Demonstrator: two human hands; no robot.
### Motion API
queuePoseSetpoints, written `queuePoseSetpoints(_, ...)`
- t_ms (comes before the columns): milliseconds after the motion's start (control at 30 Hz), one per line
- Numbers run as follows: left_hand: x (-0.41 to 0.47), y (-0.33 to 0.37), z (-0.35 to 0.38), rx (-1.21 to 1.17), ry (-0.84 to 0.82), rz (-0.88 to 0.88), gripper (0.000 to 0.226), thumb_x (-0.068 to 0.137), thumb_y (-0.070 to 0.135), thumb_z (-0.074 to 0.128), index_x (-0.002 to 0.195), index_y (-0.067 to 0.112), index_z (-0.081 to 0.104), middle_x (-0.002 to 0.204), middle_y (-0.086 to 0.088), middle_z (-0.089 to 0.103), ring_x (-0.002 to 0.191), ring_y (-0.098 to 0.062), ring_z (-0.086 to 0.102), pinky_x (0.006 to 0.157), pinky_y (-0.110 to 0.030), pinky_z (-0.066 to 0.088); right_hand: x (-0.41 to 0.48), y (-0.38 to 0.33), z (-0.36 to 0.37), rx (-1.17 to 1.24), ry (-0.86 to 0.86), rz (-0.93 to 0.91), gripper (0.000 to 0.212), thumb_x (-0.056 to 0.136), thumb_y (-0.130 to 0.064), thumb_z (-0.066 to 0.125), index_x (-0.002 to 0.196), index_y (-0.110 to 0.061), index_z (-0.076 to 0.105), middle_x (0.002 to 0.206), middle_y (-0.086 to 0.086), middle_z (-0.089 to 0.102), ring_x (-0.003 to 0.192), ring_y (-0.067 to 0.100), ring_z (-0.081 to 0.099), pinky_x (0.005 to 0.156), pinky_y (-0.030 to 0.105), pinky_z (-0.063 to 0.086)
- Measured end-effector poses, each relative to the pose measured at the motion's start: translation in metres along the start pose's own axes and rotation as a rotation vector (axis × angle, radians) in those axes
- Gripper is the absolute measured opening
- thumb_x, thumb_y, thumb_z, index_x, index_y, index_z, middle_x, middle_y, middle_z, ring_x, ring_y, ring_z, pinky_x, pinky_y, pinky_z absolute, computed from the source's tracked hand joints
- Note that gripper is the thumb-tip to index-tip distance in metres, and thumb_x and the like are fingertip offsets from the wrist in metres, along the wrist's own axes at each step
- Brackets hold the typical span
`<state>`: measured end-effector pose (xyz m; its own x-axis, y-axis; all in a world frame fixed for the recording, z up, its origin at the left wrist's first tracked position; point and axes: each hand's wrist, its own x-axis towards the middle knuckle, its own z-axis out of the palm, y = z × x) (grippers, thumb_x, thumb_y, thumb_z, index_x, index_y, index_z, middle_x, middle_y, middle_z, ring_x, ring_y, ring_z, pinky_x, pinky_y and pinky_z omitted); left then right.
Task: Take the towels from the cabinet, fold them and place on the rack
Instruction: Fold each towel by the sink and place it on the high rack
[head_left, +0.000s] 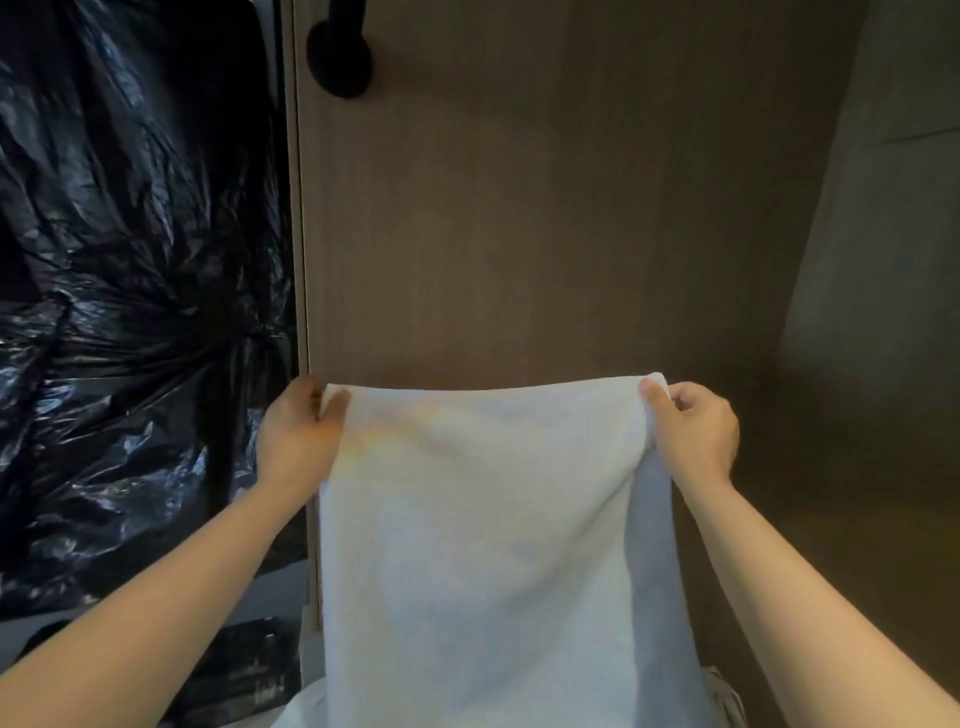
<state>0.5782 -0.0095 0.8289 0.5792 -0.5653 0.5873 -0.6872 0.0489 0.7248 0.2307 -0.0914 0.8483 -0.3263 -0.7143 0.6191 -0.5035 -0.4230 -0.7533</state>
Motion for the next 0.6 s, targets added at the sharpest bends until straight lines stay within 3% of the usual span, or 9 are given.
queuePoseSetpoints(133,-0.005,-0.005,-0.002,-0.079,0.011,-0.005,0.016,0.093,0.031,0.058,0.092,0.014,0.057,0.073,0.001,0.056,0.069,-0.020,0.054,0.055,-0.029,0.036,-0.011,0.007,0.008,0.067,0.023,-0.008,0.037,0.094,-0.038,0.060,0.065,-0.015,0.060,0.061,0.000,0.057,0.058,0.013,0.054,0.051,0.021,0.035)
queuePoseSetpoints(233,-0.014,-0.003,-0.005,-0.149,0.016,-0.022,0.017,0.092,0.026,0.059,0.083,0.012,0.056,0.067,-0.001,0.051,0.062,-0.016,0.048,0.054,-0.027,0.034,-0.018,0.004,0.009,0.107,0.020,-0.056,0.034,0.092,-0.035,0.064,0.064,-0.017,0.060,0.059,-0.004,0.056,0.054,0.006,0.053,0.048,0.009,0.034)
queuePoseSetpoints(367,-0.032,0.003,-0.007,-0.247,-0.034,-0.075,0.022,0.092,0.025,0.059,0.075,0.011,0.055,0.061,-0.003,0.050,0.057,-0.017,0.046,0.053,-0.027,0.033,-0.033,-0.002,0.013,0.186,0.020,-0.081,0.037,0.091,-0.033,0.066,0.059,-0.017,0.055,0.054,-0.005,0.052,0.052,0.003,0.051,0.045,0.007,0.037)
queuePoseSetpoints(467,-0.048,0.009,-0.008,-0.360,-0.080,-0.139,0.018,0.093,0.028,0.059,0.084,0.012,0.062,0.070,-0.007,0.063,0.063,-0.022,0.058,0.060,-0.033,0.047,-0.048,-0.005,0.015,0.243,0.020,-0.051,0.041,0.092,-0.035,0.064,0.062,-0.009,0.055,0.055,0.002,0.052,0.052,0.012,0.049,0.044,0.011,0.036)
queuePoseSetpoints(533,-0.058,0.015,-0.008,-0.438,-0.112,-0.186,0.015,0.093,0.029,0.059,0.089,0.015,0.064,0.077,-0.007,0.067,0.070,-0.022,0.063,0.070,-0.041,0.052,-0.058,-0.009,0.016,0.301,-0.001,-0.033,0.042,0.093,-0.034,0.063,0.064,-0.004,0.055,0.058,0.007,0.054,0.054,0.019,0.049,0.047,0.020,0.039)
queuePoseSetpoints(600,-0.068,0.022,-0.008,-0.514,-0.150,-0.200,0.014,0.092,0.027,0.061,0.087,0.015,0.066,0.077,-0.007,0.069,0.067,-0.020,0.063,0.067,-0.039,0.052,-0.070,-0.018,0.017,0.354,-0.032,-0.029,0.041,0.093,-0.033,0.063,0.065,-0.004,0.056,0.059,0.008,0.054,0.057,0.025,0.051,0.048,0.023,0.041)
